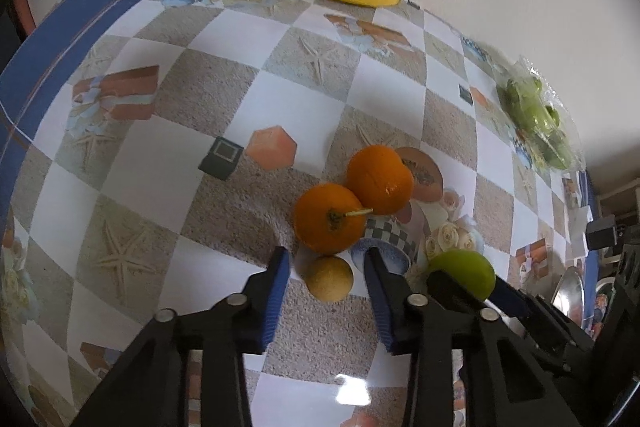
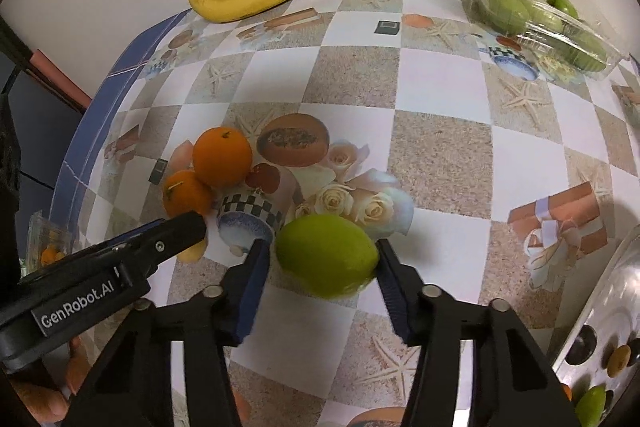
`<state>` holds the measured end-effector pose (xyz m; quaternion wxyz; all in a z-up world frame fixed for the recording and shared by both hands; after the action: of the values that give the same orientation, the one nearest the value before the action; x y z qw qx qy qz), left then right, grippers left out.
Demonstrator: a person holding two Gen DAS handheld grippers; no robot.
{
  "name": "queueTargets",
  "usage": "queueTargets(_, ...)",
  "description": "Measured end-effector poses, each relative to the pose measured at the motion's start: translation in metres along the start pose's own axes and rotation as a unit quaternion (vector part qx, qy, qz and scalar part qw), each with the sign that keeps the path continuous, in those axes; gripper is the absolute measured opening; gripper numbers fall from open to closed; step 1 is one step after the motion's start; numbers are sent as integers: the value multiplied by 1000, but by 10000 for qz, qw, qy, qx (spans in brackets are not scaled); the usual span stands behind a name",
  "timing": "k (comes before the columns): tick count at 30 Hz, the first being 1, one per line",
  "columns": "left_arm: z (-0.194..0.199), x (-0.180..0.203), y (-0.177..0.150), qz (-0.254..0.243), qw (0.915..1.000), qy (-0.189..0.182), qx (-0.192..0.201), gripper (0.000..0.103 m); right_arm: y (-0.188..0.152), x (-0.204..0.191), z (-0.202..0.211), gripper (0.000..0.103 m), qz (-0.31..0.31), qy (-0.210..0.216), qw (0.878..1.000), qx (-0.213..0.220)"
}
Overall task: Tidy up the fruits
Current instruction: 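Close right tool on the large green lime while left tool grasps the small yellow fruit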
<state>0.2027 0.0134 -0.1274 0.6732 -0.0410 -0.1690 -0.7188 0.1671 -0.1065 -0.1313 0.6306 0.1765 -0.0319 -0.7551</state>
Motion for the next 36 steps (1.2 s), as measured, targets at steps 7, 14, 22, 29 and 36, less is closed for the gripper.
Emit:
queueTargets(7, -4, 4, -3, -40, 10000, 11, -36, 27, -1, 2, 1, 52, -85, 123, 9999, 2)
queueTargets(14, -2, 6, -3, -31, 10000, -5, -6, 27, -3, 3, 2, 52, -172, 204, 9996, 1)
queueTargets(22, 11, 10, -4, -73, 9999, 5, 123, 27, -11, 7, 11, 51, -323, 327, 9989, -14)
queueTargets(29, 32, 18, -8, -168, 9992, 133, 347, 27, -15, 7, 31, 51, -458, 428, 9980, 119)
queueTargets(36, 46, 34, -18, -340, 9981, 208, 470, 27, -27, 12, 57, 51, -607, 426, 9970, 221)
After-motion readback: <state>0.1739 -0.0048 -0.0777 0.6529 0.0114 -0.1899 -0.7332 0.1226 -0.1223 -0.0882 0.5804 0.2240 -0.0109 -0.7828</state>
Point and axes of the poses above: each gripper's, at about its wrist camera, not at the fingertips, and z roughly against the way its jaws point, x to its right, y to its top, the point moved 8 cm from there along -z, roughly the way its jaws point, and after that the axes turned 4 degrees about -x, right-handed, at the moved point
